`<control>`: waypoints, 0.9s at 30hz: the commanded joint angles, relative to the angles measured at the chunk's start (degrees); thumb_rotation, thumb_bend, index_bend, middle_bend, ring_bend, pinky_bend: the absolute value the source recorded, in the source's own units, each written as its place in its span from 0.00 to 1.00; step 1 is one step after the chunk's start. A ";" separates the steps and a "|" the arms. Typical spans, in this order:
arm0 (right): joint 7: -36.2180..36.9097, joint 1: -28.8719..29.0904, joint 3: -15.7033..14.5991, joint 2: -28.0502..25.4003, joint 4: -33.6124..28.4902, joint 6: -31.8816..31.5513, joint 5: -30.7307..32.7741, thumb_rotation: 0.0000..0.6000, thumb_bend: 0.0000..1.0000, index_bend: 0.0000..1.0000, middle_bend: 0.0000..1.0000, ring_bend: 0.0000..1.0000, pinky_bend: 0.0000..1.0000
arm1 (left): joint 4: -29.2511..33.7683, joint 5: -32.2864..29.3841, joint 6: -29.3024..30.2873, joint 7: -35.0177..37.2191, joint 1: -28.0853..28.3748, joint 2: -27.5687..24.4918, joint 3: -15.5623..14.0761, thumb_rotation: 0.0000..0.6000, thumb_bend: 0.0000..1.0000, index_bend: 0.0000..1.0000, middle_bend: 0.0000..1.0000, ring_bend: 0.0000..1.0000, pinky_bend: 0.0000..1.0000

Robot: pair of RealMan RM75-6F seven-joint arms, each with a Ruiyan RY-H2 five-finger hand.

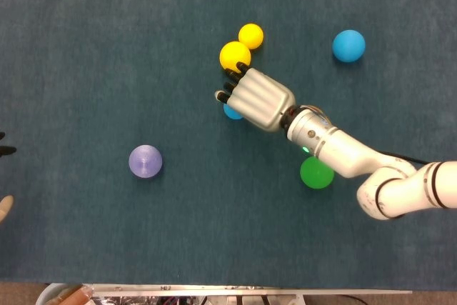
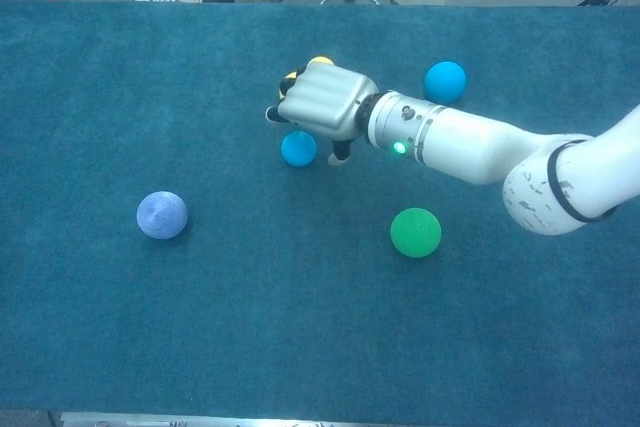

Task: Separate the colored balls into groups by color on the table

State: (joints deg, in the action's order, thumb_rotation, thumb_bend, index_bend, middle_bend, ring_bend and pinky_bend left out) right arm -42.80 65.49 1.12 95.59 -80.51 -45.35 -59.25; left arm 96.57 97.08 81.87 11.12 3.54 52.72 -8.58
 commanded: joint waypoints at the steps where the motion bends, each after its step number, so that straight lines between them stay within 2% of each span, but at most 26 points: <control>1: -1.82 0.53 0.31 1.33 1.00 0.63 1.49 1.00 0.10 0.21 0.34 0.14 0.21 | -0.01 -0.02 -0.07 0.02 0.02 0.01 -0.01 1.00 0.32 0.19 0.11 0.13 0.18; 10: -3.59 0.78 0.79 5.82 5.83 0.80 3.11 1.00 0.10 0.22 0.35 0.14 0.21 | -0.26 -0.06 0.19 0.44 -0.13 0.02 0.00 1.00 0.32 0.19 0.11 0.13 0.18; 14: -3.75 0.39 0.67 6.47 6.79 0.56 3.02 1.00 0.10 0.30 0.40 0.15 0.21 | -0.51 -0.07 0.31 0.69 -0.27 0.10 -0.07 1.00 0.32 0.19 0.11 0.13 0.18; 18: -3.58 -0.10 0.44 6.81 7.45 0.20 2.12 1.00 0.13 0.40 0.46 0.21 0.21 | -0.70 -0.03 0.31 0.90 -0.23 0.16 -0.04 1.00 0.32 0.19 0.11 0.13 0.18; 27: -1.58 -1.33 0.61 6.64 7.67 -0.24 -0.51 1.00 0.15 0.48 0.52 0.27 0.21 | -0.81 0.04 0.56 1.09 -0.34 0.18 -0.03 1.00 0.32 0.19 0.11 0.13 0.18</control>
State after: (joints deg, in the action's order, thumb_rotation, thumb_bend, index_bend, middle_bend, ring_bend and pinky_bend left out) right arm -44.44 64.24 1.71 102.30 -72.80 -45.58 -59.68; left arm 95.76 97.12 82.44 12.20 3.20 52.89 -8.60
